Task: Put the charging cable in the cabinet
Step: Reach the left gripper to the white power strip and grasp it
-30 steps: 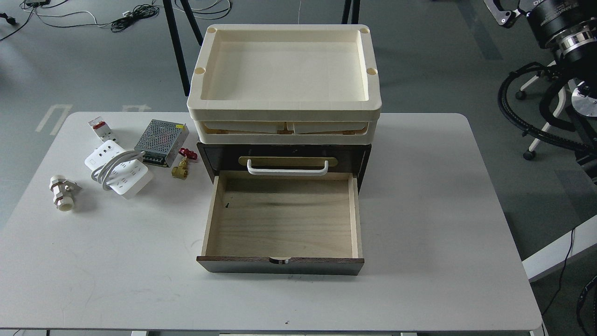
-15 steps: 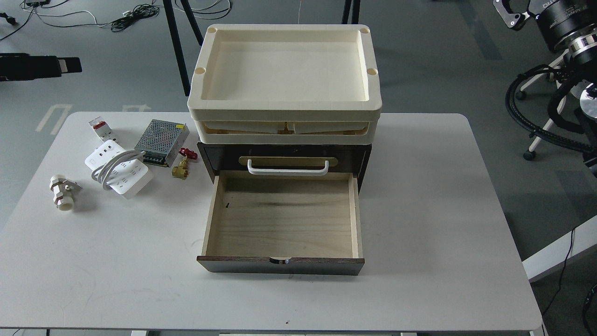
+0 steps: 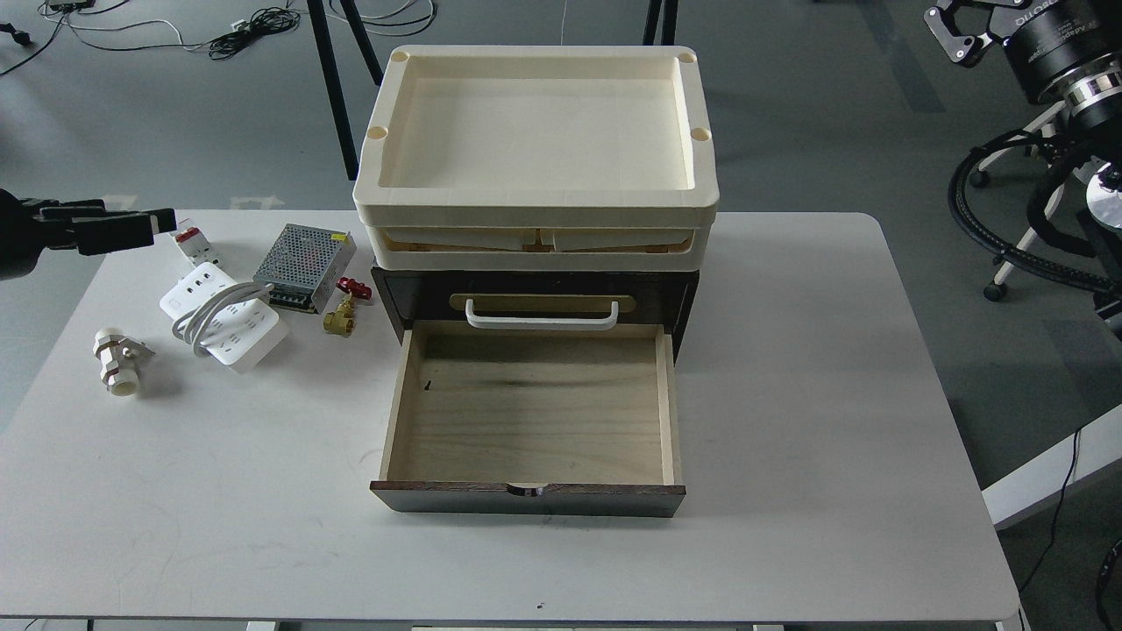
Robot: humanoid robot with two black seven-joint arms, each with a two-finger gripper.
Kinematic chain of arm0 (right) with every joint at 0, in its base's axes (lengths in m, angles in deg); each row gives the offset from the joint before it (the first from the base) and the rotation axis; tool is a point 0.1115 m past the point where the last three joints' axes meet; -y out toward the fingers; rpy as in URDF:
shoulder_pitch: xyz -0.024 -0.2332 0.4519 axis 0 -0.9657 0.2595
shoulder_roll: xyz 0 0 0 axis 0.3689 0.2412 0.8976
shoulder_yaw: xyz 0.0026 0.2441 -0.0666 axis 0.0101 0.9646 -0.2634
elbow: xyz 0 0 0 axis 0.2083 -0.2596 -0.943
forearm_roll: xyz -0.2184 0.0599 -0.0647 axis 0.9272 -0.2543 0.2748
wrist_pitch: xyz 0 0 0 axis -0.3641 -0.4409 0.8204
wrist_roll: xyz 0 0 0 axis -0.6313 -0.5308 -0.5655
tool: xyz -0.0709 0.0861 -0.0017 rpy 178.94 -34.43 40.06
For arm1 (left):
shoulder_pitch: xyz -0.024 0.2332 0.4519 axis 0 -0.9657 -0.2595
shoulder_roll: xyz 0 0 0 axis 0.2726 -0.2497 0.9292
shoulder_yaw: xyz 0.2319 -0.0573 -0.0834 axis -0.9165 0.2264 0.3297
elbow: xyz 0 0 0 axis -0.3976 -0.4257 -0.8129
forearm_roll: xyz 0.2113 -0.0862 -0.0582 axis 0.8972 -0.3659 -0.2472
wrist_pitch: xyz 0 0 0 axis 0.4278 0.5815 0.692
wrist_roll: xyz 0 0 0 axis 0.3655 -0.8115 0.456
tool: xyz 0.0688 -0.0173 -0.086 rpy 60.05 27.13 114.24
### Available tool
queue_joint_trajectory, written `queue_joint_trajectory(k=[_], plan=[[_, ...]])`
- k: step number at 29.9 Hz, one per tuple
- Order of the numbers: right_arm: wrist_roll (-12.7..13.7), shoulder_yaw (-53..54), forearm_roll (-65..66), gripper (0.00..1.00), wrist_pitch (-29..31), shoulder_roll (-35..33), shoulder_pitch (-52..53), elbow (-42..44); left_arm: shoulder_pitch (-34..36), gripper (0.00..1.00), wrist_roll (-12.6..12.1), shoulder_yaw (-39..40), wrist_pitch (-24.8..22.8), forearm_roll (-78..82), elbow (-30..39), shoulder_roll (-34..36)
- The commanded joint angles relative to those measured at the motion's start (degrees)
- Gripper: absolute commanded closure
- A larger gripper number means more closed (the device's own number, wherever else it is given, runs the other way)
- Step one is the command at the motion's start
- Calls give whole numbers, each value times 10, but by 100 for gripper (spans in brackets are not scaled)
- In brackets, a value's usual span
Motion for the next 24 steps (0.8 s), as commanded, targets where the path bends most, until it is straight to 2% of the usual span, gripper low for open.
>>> queue_joint_trajectory(k=[1,5,12,19,24], plan=[[0,-1,0,1,-3,0,0,0,-24,1,0,0,7,20,-18,-24],[0,-2,1,1,-4,0,0,1,-26,2,0,-1,6,43,-44,-64],[1,-2,2,1,-7,0,-2,1,-37,2,0,-6,7,62,-168,-148],[1,-2,2,1,-7,0,-4,2,-37,3,0,-59,20,59,-291,-228],[1,-2,2,1,-8,0,-5,3,-38,3,0,-72,32,59,-306,-242]])
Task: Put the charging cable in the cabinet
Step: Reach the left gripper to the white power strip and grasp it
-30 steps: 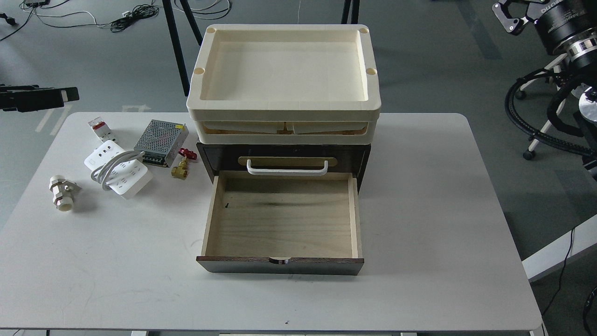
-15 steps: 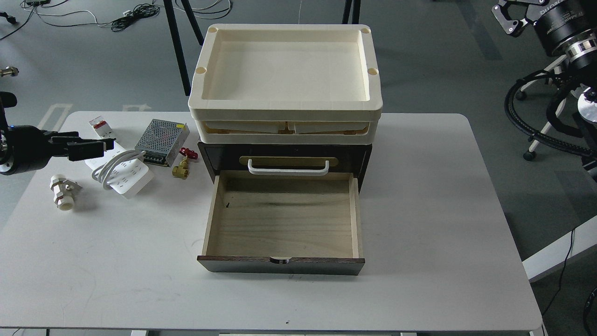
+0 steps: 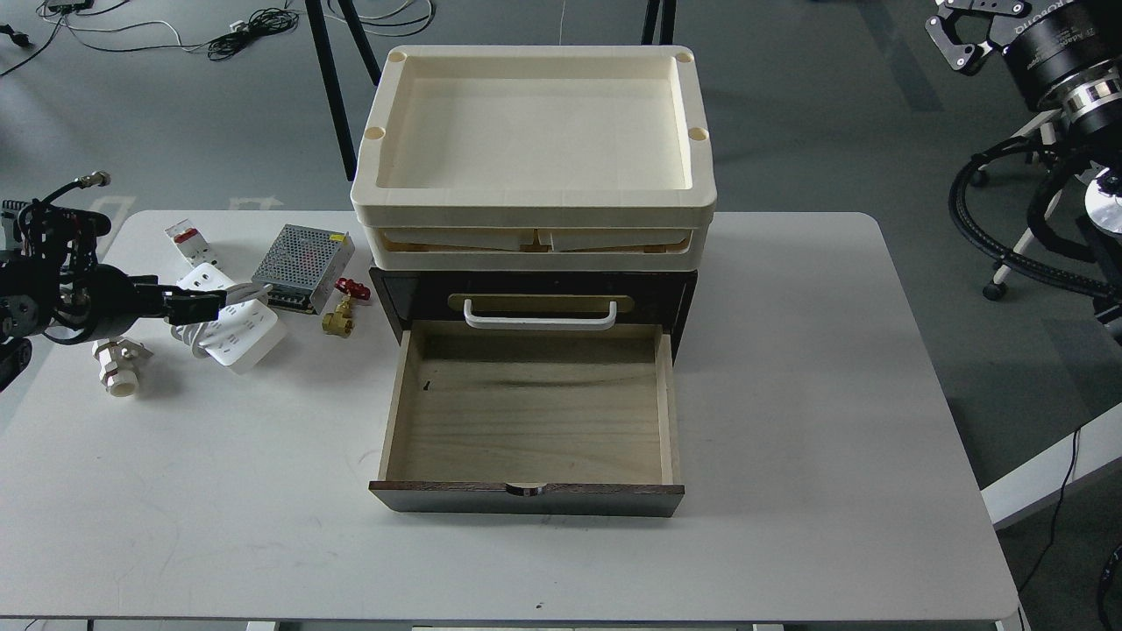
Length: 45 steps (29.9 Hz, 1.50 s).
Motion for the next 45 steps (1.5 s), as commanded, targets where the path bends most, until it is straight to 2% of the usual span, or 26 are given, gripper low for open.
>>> queue_joint_trajectory(k=[1,14,24,32,36,40,45], plan=[[0,0,0,1,0,0,-1,0,-2,4,0,-11,5,-1,-6,-8],[0,0,0,1,0,-3,-4,0,-18,9,0,-14,22,0,-11,-36],[0,0,1,1,0,-3,-5,0,-19,14,0,-15,35,0,-77,-76],[0,0,1,1,0,-4,-11,0,-19,36,0,-42,36,-1,-77,-77],[0,0,1,1,0,-5,-12,0,-19,40,0,-48,37,-2,-78,-77],[0,0,1,1,0,-5,-12,0,-19,48,0,-48,37,-1,-79,-78],[0,1,1,1,0,-5,-15,0,-19,54,0,-48,67,-1,-96,-89]])
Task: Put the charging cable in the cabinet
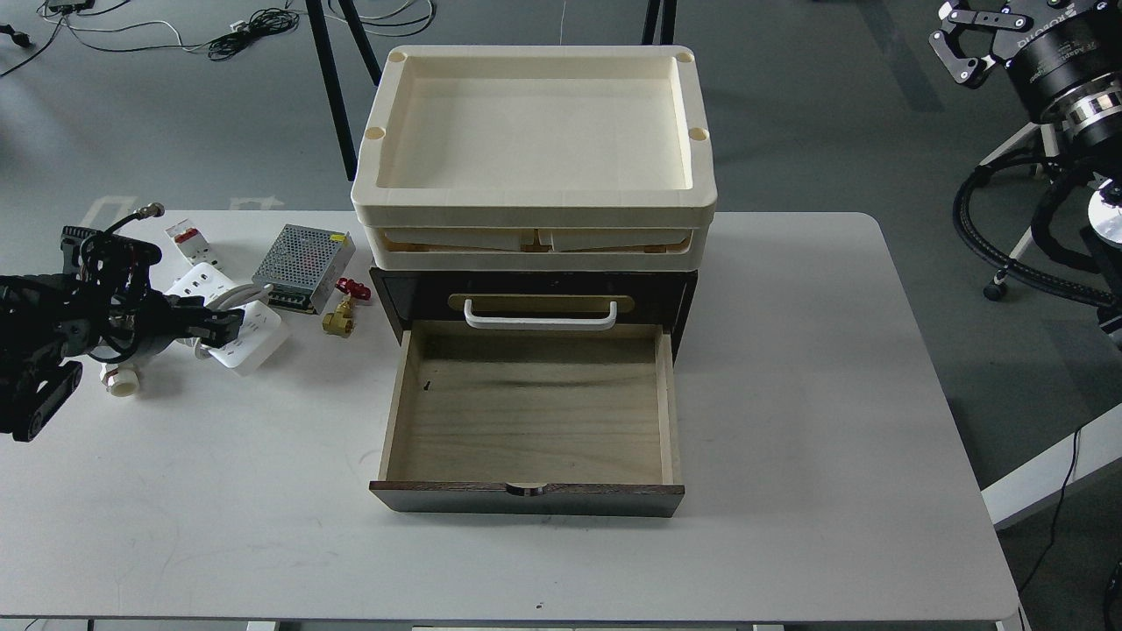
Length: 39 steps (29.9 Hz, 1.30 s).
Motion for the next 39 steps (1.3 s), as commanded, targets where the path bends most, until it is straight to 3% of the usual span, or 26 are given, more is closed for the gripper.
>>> queue_joint_trajectory(k=[1,19,28,39], plan=[[0,0,0,1,0,0,-2,0,0,56,0,-1,14,0,-22,-14],[0,1,-1,1,-3,0,-3,1,-6,69,0,-2,15,3,-46,-27],[0,1,0,1,-3,0,-3,1,-5,89,0,-2,17,3,-46,-24],[0,1,-1,1,-3,-1,-4,1,-4,90,0,-2,33,2,-46,-24]])
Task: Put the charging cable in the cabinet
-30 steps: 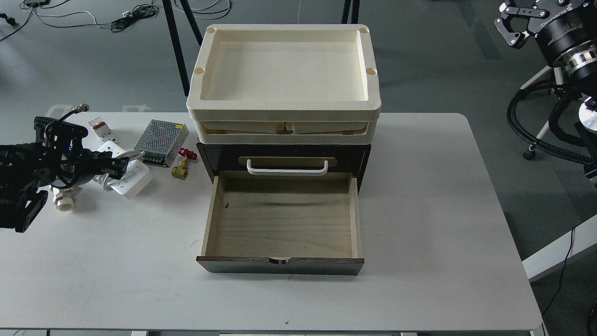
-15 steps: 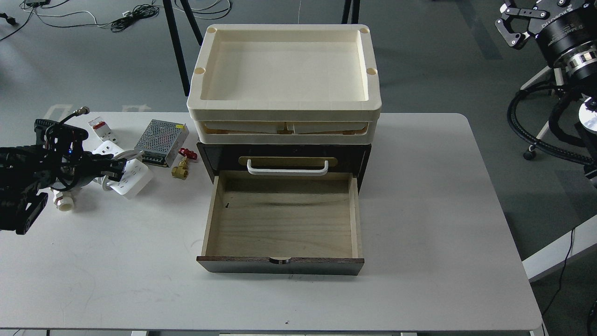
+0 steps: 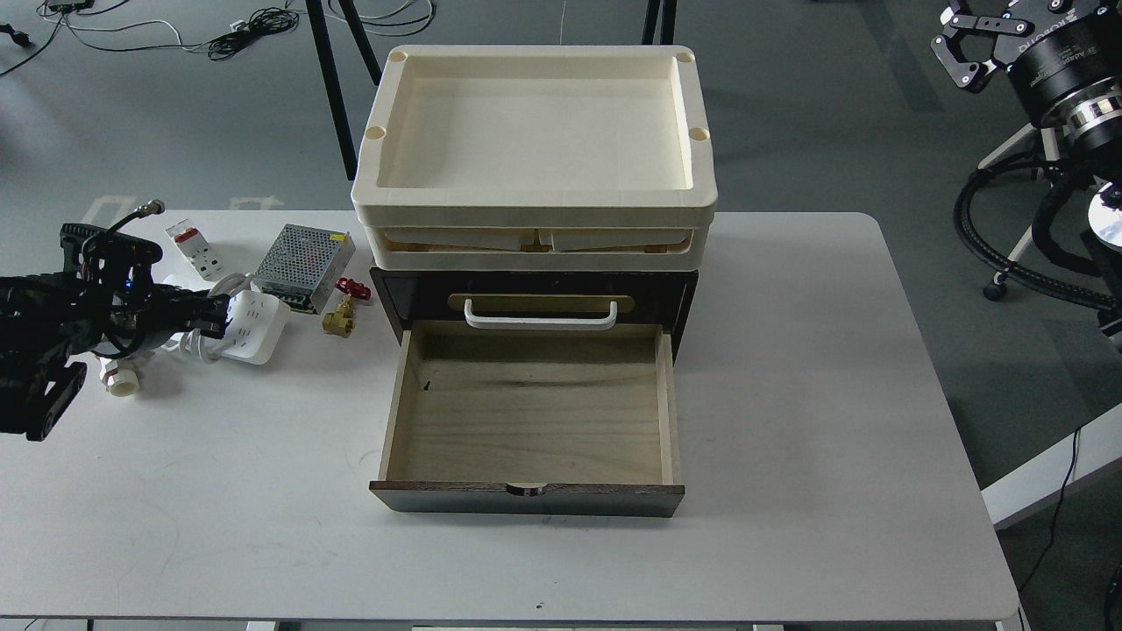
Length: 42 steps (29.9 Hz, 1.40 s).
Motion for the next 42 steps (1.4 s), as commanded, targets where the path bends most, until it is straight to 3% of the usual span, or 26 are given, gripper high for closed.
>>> queue_joint_trajectory(k=[1,20,42], plan=[[0,0,0,1,0,0,-1,0,2,90,0,0,5,0,0,1],[-1,0,-1,1,0,0,-4,3,13,91,0,-1,22,0,0,9],[-3,2,-1,1,0,-3,-9,3,57,91,0,0,23,-1,1,66]])
